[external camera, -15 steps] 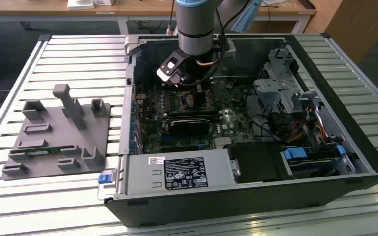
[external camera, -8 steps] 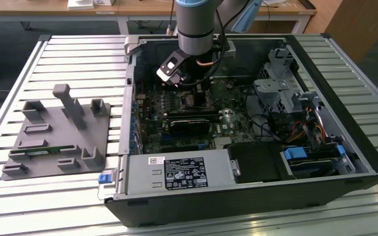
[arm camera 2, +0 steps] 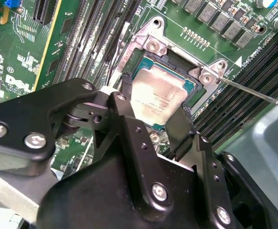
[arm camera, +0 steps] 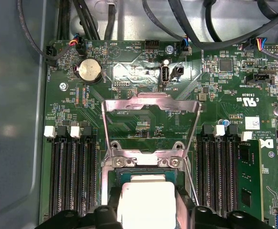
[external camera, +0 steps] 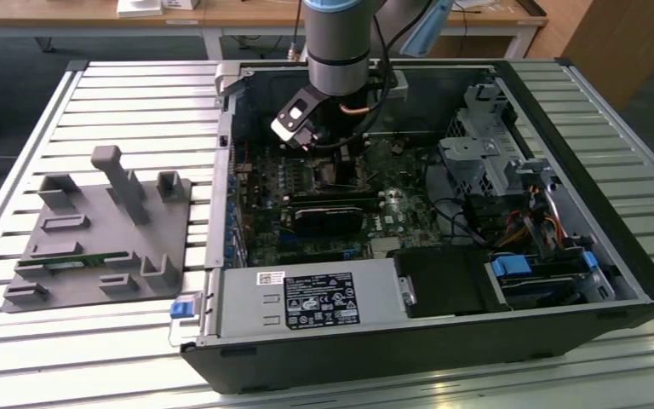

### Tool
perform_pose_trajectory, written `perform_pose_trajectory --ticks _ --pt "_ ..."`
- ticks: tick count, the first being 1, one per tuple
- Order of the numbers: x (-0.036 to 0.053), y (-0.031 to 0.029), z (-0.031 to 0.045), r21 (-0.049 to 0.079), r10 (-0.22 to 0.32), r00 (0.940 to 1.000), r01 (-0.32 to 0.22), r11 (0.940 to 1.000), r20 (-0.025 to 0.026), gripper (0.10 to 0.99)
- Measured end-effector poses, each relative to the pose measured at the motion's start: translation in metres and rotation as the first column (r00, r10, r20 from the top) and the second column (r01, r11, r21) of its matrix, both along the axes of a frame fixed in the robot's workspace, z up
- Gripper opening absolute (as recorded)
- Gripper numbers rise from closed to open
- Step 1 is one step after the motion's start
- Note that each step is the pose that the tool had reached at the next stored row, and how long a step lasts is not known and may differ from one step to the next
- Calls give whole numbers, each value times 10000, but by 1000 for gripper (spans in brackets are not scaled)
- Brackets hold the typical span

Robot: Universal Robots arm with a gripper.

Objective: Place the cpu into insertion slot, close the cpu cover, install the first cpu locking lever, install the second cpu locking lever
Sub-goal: 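Place the cpu into insertion slot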

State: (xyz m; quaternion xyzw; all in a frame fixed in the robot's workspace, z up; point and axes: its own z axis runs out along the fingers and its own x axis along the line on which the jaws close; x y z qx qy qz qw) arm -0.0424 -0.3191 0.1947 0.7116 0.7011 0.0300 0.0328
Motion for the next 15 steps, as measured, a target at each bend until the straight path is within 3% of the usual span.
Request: perform_pose_trajectory --ticks 1,15 --pt "0 0 1 0 0 10000 0 10000 1 529" --pt "6 0 0 28 -84 10000 84 10000 -22 529"
